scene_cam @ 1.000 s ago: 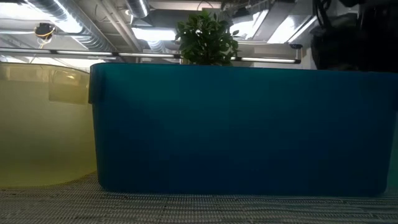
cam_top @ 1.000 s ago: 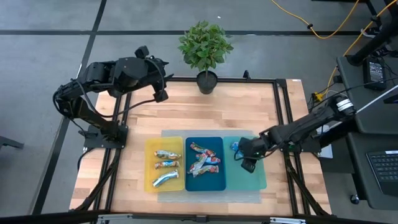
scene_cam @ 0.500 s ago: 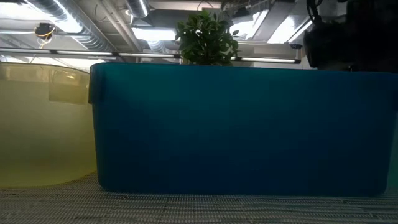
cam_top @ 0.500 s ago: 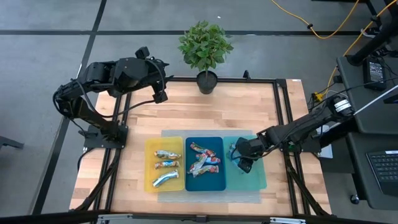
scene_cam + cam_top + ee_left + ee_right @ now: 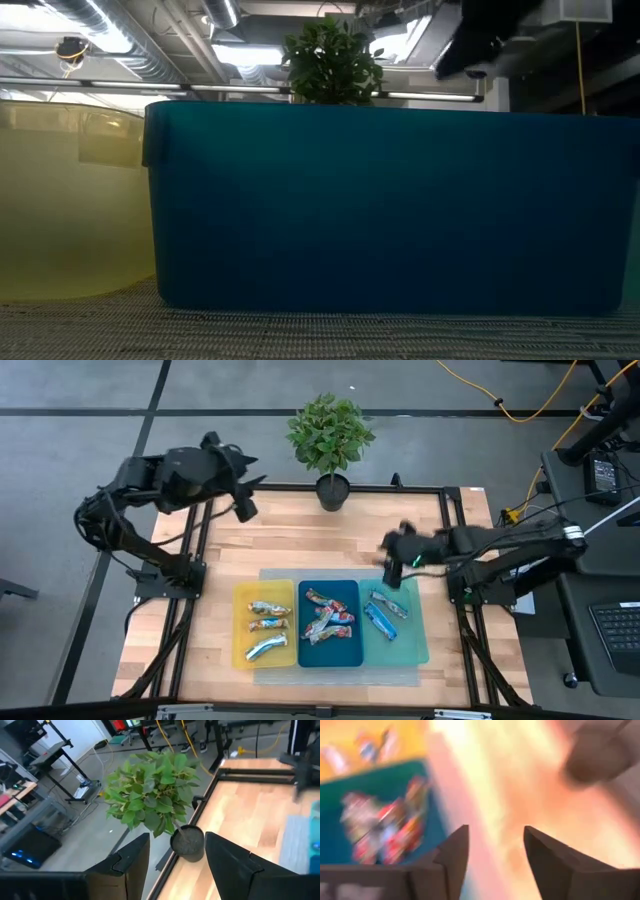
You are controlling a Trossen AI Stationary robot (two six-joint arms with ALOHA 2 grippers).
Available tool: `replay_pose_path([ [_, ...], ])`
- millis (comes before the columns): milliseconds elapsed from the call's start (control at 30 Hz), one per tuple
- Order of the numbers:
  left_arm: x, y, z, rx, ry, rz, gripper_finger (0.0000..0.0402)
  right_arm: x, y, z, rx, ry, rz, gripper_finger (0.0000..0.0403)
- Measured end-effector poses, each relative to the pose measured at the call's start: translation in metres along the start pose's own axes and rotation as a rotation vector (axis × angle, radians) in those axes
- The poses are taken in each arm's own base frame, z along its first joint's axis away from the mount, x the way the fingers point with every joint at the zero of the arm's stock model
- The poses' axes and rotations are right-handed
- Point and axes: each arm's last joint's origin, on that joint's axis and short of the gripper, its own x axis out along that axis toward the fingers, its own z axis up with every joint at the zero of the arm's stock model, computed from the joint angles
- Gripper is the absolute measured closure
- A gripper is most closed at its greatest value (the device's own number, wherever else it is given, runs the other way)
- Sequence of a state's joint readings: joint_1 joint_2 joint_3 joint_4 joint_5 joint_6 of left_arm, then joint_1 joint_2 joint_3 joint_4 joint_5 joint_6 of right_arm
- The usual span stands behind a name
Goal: Pick and place Granola Bars by type
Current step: Return to Home Position
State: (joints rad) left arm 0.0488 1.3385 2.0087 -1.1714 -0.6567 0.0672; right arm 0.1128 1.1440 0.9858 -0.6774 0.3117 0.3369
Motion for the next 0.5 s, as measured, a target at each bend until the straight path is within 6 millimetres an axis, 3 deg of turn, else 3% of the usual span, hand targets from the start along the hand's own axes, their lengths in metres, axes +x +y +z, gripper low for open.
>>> replay_pose_path([
  [167,-0.027,0.015,-0.01,-0.046,-0.039,-0.077,0.0261,-0.043,-0.028,0.03,-0.149,-0.197,-0.132,0.0289],
  [333,-0.043,0.014,-0.036,-0.107,-0.052,-0.197,0.0368,-0.081,-0.049,0.031,-0.211,-0.319,-0.182,0.0388],
  [500,-0.04,-0.008,-0.08,-0.174,-0.145,-0.374,0.0398,-0.105,-0.066,0.014,-0.194,-0.419,-0.229,0.0392],
])
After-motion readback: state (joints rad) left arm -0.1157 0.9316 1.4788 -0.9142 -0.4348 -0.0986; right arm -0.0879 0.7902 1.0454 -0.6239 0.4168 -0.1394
